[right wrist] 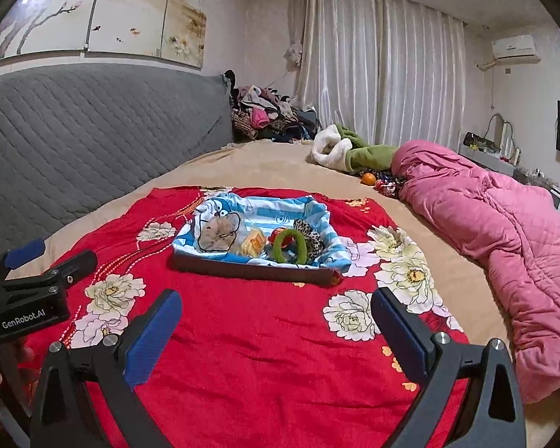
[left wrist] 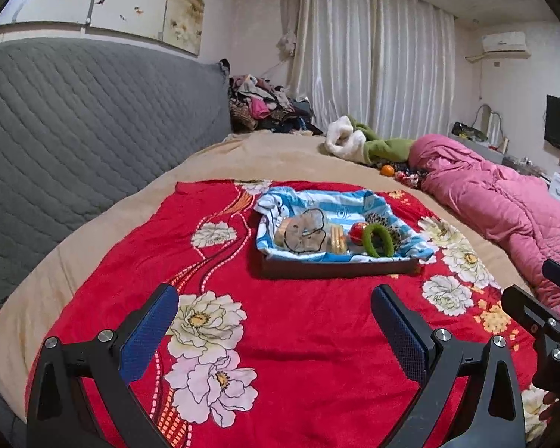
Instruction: Organize objects
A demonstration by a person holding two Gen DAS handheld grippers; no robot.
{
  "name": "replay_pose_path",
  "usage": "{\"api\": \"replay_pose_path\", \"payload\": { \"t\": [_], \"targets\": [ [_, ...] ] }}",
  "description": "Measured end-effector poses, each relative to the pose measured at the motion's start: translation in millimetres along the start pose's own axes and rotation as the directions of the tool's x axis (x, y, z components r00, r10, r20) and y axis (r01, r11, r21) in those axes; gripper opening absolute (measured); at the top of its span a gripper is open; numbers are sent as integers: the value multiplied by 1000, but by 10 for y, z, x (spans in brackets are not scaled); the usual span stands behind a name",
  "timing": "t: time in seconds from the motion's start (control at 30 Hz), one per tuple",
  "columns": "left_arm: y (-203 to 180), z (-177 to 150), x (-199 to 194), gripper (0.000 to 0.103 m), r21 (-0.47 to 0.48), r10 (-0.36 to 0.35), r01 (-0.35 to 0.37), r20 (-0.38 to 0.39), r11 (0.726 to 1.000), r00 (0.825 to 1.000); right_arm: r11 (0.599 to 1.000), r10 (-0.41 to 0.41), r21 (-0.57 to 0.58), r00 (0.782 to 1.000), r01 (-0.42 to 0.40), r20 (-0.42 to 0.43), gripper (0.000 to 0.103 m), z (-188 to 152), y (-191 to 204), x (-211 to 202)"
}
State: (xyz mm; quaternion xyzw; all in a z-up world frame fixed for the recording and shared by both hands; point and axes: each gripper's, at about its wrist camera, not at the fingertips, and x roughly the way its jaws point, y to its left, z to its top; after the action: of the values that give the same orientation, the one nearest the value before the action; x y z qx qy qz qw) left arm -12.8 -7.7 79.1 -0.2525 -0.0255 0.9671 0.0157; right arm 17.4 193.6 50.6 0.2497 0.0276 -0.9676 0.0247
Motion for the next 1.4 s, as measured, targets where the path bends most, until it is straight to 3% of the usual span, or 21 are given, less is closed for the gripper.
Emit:
{"api": "replay_pose_path", "payload": {
  "t": [0.8,1.4],
  "targets": [
    [-40,-329,395,103,36,5,-3,-66,999,998,1000,9,17,998,-8,-63,102,-310,-61,330],
    [16,-602,701,103,0,-20,20,-123,1000,992,999,1,46,990,5,-143,102,-652,-168,634]
  ]
}}
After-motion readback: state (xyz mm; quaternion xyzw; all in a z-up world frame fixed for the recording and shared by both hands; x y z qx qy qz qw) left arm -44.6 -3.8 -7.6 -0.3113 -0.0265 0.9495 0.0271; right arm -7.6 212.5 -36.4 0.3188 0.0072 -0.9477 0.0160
